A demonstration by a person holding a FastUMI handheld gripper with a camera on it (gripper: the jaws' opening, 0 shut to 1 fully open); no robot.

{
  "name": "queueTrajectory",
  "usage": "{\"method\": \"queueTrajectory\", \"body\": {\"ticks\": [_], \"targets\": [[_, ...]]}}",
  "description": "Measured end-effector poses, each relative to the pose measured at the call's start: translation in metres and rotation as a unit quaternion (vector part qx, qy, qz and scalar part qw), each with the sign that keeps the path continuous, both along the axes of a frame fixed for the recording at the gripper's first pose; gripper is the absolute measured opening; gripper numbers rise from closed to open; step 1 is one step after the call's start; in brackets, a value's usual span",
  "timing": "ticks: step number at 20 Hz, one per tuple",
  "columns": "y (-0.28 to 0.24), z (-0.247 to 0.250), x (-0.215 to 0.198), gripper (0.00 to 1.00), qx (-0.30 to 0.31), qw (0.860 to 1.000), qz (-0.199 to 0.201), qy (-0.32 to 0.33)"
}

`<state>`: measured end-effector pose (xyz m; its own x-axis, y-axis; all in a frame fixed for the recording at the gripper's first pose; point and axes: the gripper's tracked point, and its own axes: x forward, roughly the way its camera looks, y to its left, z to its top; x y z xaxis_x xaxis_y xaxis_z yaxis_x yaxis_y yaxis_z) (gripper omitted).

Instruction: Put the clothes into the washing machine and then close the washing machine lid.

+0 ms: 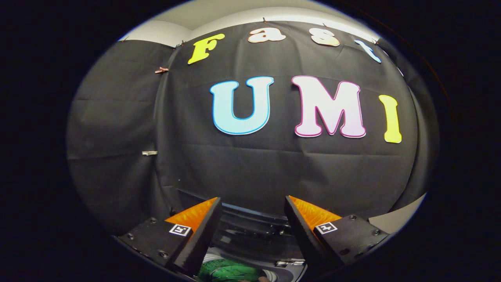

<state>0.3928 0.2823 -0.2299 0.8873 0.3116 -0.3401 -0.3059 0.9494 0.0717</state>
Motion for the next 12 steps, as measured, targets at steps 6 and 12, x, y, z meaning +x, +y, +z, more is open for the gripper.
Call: {"method": "queueTrajectory", "body": {"ticks": [6,12], "targets": [[-0.014,-0.018,0.034,0.99,0.006,0.998,-0.060,0.012],[-0.017,-0.049,0.045,0.99,-0.004,0.995,-0.081,0.060]]}}
